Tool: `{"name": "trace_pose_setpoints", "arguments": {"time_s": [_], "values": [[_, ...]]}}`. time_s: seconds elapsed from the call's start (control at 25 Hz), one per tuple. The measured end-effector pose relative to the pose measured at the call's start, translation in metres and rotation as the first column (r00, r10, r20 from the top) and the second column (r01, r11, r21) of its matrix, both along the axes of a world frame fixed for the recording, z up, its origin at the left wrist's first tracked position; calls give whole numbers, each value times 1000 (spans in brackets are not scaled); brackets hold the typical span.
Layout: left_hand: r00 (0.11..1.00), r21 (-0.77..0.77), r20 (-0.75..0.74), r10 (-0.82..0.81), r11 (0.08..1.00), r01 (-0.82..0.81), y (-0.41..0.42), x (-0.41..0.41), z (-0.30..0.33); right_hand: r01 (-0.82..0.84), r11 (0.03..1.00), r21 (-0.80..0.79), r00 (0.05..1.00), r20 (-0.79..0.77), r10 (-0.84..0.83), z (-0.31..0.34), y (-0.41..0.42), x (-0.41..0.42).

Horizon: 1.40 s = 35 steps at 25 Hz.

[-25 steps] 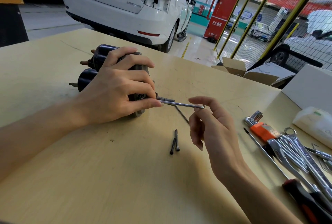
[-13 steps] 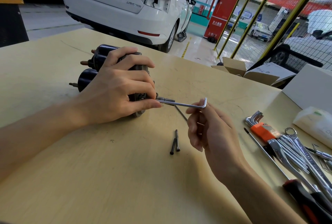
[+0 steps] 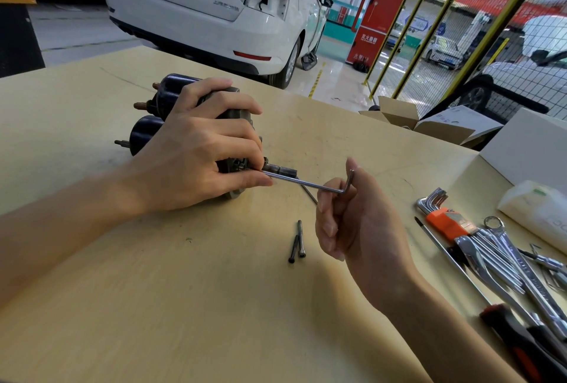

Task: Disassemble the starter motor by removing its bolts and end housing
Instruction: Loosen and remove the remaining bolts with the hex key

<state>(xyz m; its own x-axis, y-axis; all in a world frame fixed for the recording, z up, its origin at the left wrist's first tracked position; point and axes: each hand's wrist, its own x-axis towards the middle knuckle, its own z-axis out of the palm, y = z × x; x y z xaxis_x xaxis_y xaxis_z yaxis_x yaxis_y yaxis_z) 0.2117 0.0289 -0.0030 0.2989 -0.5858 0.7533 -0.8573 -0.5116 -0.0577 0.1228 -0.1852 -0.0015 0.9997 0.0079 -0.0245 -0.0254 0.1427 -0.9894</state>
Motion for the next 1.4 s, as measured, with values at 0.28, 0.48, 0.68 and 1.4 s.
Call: {"name": "trace_pose_setpoints", "arguments": {"time_s": [0.28,0.48,0.68,1.4], "values": [[1000,-6,9,2,1000,-2,0,0,-1,-42,999,-18,998,41,43,-2,0,1],[1000,1,5,2,1000,-2,0,-1,0,-45,999,-9,998,54,45,-2,1,1],[1000,2,3,4,1000,-4,0,-1,0,-21,998,-52,995,92,25,-1,1,-2],[1000,11,1,4,1000,-4,0,0,-1,12,994,-106,988,153,4,-6,1,-3]]}}
